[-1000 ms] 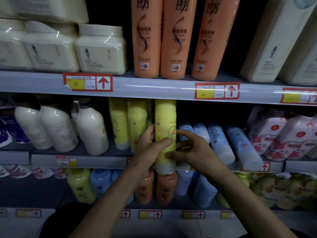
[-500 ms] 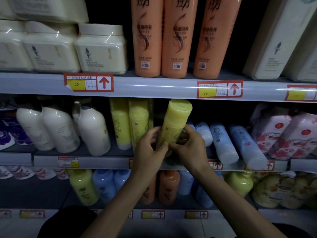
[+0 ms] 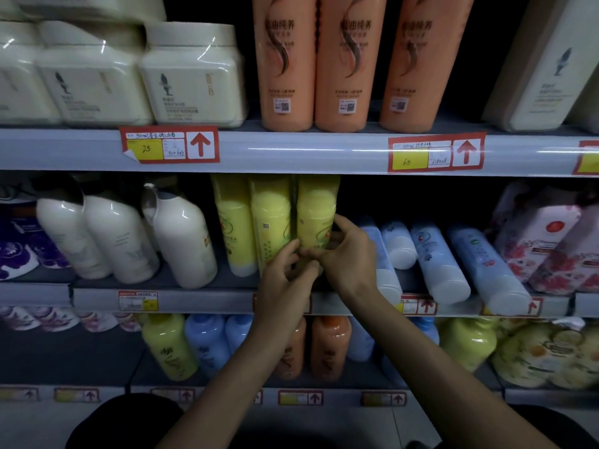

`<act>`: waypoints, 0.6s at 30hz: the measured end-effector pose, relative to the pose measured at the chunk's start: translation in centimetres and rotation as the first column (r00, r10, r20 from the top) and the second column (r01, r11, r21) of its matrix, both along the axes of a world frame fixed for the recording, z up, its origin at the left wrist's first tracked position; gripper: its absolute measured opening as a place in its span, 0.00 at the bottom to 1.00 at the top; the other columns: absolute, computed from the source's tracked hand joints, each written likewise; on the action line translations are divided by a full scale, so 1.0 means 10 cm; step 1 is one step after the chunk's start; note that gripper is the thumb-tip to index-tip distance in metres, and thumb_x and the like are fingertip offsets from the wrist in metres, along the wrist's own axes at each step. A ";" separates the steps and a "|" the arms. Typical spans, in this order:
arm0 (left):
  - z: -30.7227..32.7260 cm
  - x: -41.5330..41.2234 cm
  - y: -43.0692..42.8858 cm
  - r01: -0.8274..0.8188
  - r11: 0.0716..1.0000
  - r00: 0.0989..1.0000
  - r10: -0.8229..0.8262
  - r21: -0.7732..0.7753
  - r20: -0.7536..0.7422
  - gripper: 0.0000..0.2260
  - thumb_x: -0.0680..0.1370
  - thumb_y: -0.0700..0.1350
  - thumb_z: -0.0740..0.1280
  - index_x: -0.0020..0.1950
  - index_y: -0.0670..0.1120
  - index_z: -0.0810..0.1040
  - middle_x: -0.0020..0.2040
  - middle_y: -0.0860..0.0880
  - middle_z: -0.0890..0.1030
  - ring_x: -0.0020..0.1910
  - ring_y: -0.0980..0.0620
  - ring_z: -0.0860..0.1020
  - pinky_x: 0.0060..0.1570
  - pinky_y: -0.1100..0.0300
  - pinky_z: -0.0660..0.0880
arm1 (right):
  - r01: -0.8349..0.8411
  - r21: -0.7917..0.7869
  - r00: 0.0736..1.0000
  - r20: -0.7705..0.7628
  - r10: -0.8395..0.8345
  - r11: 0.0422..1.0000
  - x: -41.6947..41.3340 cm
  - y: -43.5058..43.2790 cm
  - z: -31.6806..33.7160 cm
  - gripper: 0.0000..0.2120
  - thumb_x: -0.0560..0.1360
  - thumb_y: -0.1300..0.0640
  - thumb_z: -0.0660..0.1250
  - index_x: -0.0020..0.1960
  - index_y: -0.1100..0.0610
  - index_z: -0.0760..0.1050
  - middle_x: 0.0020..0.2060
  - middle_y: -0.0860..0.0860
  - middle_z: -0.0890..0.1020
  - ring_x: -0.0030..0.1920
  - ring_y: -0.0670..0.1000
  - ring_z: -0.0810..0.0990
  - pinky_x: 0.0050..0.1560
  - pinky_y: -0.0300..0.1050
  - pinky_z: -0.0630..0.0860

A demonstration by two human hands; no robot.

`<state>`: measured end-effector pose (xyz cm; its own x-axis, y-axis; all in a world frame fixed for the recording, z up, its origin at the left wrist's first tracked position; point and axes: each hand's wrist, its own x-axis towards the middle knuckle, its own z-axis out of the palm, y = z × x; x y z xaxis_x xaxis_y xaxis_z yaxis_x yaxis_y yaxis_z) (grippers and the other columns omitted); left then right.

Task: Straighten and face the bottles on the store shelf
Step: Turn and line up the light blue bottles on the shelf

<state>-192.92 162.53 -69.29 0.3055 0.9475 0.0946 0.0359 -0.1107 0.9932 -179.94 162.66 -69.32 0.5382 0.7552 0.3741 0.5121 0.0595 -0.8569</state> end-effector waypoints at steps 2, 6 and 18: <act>-0.01 0.00 0.01 0.002 1.000 1.000 -0.002 -0.002 0.006 0.21 0.82 0.42 0.69 0.75 0.53 0.74 0.57 0.62 0.80 0.51 0.74 0.79 0.48 0.75 0.74 | 0.004 -0.019 1.000 0.018 -0.004 1.000 -0.01 0.02 0.00 0.26 0.62 0.54 0.83 0.59 0.46 0.81 0.42 0.43 0.87 0.43 0.42 0.86 0.47 0.52 0.84; -0.01 -0.01 0.00 0.000 1.000 1.000 0.000 0.003 -0.003 0.20 0.82 0.42 0.68 0.74 0.53 0.74 0.60 0.62 0.80 0.54 0.75 0.77 0.50 0.77 0.73 | 0.025 -0.066 0.998 0.060 -0.021 0.998 -0.02 0.03 0.00 0.26 0.65 0.50 0.82 0.62 0.46 0.80 0.44 0.43 0.87 0.45 0.42 0.86 0.49 0.50 0.84; -0.11 0.08 -0.16 0.027 0.998 0.996 -0.023 0.048 -0.085 0.11 0.83 0.45 0.68 0.64 0.55 0.80 0.58 0.60 0.83 0.59 0.65 0.80 0.57 0.68 0.73 | 0.095 -0.335 0.933 0.359 0.033 0.937 0.20 -0.28 0.03 0.19 0.75 0.63 0.68 0.65 0.60 0.79 0.57 0.59 0.85 0.57 0.60 0.83 0.56 0.52 0.78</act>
<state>-192.16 160.94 -70.38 0.3382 0.9342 0.1139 0.1163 -0.1616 0.9800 -177.96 159.87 -69.04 0.4442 0.8555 0.2663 0.7811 -0.2242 -0.5828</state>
